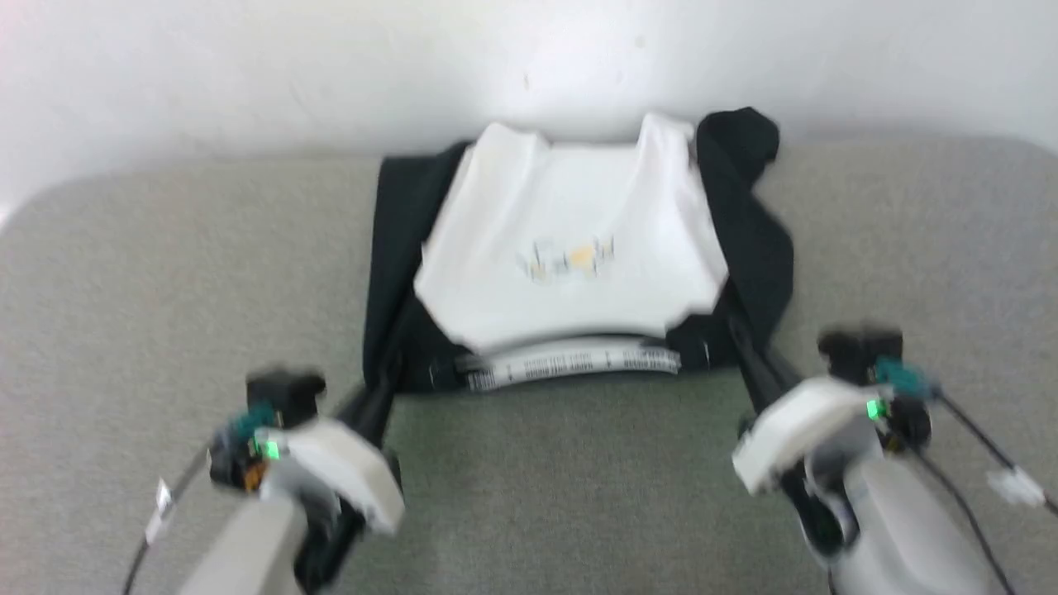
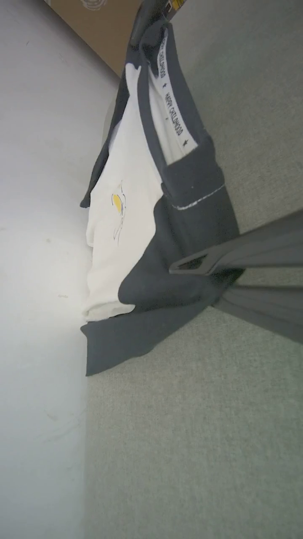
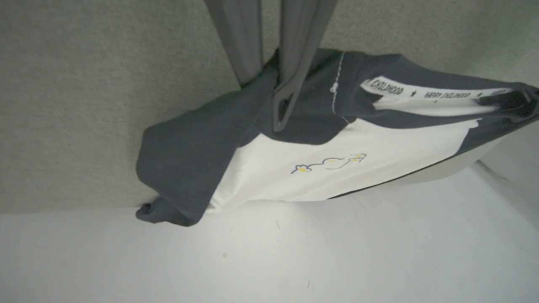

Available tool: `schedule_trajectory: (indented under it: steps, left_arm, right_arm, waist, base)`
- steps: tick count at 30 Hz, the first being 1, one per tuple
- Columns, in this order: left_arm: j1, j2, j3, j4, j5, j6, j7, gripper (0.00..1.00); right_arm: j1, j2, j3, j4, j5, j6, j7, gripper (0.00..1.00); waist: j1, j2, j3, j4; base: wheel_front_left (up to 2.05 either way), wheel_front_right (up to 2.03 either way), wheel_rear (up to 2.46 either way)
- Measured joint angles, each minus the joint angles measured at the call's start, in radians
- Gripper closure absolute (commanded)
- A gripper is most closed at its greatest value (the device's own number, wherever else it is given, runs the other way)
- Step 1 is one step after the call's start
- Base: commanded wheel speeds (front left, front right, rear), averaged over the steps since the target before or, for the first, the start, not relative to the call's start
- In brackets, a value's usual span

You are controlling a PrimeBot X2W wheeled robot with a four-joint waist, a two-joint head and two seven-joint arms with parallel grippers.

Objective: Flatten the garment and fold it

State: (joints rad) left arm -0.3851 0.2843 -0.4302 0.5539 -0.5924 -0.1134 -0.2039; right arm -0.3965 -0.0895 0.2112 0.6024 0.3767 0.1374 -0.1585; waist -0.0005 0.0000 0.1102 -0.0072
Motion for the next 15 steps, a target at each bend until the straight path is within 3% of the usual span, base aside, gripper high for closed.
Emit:
schedule_trajectory:
  steps: [7,15]
  left_arm:
    - [0.218,0.026,-0.027,-0.156,-0.032,0.051,0.086,1.0]
    - [0.389,0.068,-0.059,-0.311,-0.042,0.106,0.17,1.0]
  right_arm:
    - [0.216,-0.012,-0.031,-0.138,0.03,0.0,0.151,1.0]
    - [0.37,-0.129,0.048,-0.32,0.019,0.0,0.394,1.0]
  waist:
    - [0.0001,0.0,-0.11,0.011]
    - [0.0002,0.0,-0.19,0.026]
  base:
    - [0.0,0.0,0.0]
    - [0.0,0.0,0.0]
